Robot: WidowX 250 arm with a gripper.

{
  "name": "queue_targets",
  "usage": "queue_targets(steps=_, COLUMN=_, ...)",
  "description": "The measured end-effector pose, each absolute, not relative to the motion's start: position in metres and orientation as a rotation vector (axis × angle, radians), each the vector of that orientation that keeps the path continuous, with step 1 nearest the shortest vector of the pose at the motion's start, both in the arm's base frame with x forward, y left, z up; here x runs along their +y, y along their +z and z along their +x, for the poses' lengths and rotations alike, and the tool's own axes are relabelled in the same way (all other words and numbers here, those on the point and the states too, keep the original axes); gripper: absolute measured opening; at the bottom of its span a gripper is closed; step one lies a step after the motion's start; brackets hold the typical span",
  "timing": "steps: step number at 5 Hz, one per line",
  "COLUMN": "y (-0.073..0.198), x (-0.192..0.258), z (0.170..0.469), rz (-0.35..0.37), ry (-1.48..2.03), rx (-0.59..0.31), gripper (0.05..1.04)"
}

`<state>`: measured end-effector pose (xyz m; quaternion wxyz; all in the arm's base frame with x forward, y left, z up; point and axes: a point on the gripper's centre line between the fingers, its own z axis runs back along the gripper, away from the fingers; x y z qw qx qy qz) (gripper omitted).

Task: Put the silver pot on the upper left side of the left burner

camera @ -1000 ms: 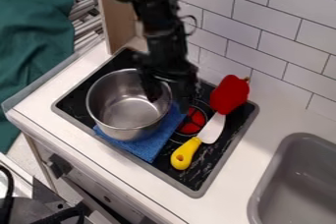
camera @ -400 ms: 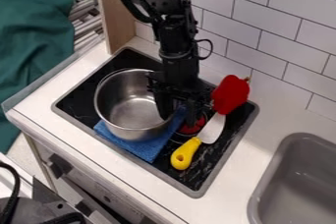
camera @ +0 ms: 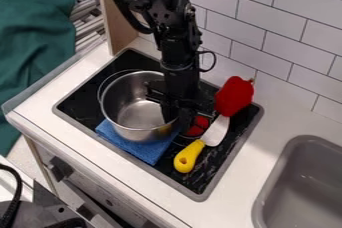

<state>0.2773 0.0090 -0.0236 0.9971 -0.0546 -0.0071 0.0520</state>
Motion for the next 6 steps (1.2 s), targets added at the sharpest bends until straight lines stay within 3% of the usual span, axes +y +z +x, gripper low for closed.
queue_targets(steps=1, y=-0.012, x=0.011, z=0.277, rz=-0.037, ry=0.049, rx=-0.146, gripper=0.104)
queue_targets(steps=2, y=0.018, x=0.009, z=0.287, rz=0.024, ry=-0.062, rx=-0.387, gripper=0.055)
queue_targets(steps=3, y=0.034, x=0.005, z=0.295, rz=0.026, ry=-0.129, rx=-0.547, gripper=0.055)
queue_targets(steps=4, y=0.033, x=0.012, z=0.314, rz=-0.001, ry=-0.156, rx=-0.554, gripper=0.055)
queue_targets(steps=6, y=0.010, x=0.043, z=0.346, rz=0.053, ry=-0.044, rx=-0.388, gripper=0.055)
